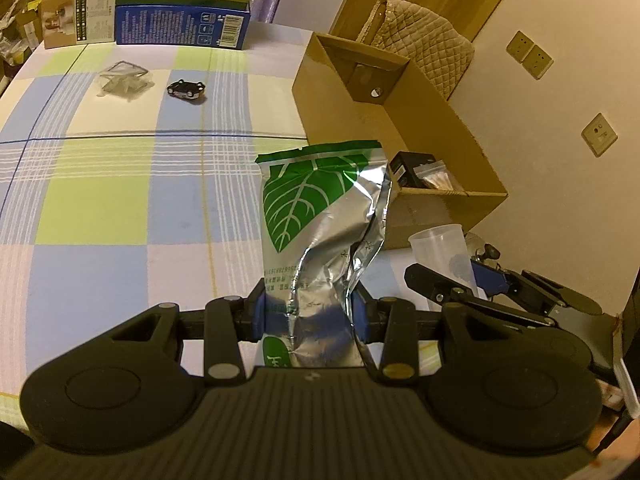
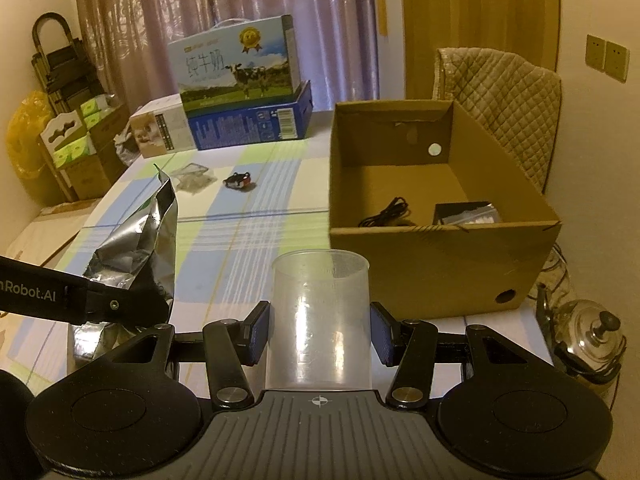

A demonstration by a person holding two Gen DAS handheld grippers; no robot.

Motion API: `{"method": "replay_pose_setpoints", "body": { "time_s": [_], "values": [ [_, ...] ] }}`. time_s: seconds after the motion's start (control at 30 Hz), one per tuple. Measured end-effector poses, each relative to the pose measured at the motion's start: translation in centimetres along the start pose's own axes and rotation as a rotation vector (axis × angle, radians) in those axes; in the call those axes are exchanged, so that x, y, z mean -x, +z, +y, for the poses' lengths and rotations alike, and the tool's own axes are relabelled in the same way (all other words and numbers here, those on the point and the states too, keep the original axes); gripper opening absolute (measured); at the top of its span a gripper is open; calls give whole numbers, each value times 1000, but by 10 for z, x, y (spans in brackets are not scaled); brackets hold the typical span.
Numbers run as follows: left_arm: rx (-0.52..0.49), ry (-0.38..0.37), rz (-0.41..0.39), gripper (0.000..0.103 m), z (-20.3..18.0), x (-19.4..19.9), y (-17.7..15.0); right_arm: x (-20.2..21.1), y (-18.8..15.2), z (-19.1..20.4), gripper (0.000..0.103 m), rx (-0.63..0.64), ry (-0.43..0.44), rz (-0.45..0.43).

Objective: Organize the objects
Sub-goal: 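Carry the foil bag toward the cardboard box with the left tool while the right tool carries the cup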

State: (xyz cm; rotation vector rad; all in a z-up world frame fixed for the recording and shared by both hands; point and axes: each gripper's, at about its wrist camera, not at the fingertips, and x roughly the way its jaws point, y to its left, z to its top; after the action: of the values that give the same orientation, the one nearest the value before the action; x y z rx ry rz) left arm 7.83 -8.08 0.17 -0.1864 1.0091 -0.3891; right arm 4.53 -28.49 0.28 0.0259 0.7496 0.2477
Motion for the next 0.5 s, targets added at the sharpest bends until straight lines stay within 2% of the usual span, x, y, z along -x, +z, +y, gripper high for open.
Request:
{"method": "replay_pose_setpoints", "body": {
  "time_s": [0.5],
  "values": [
    [-34,-18,-16,35,-32,-8,13,9,14,-24,49,-26,-36,-31]
  ]
}}
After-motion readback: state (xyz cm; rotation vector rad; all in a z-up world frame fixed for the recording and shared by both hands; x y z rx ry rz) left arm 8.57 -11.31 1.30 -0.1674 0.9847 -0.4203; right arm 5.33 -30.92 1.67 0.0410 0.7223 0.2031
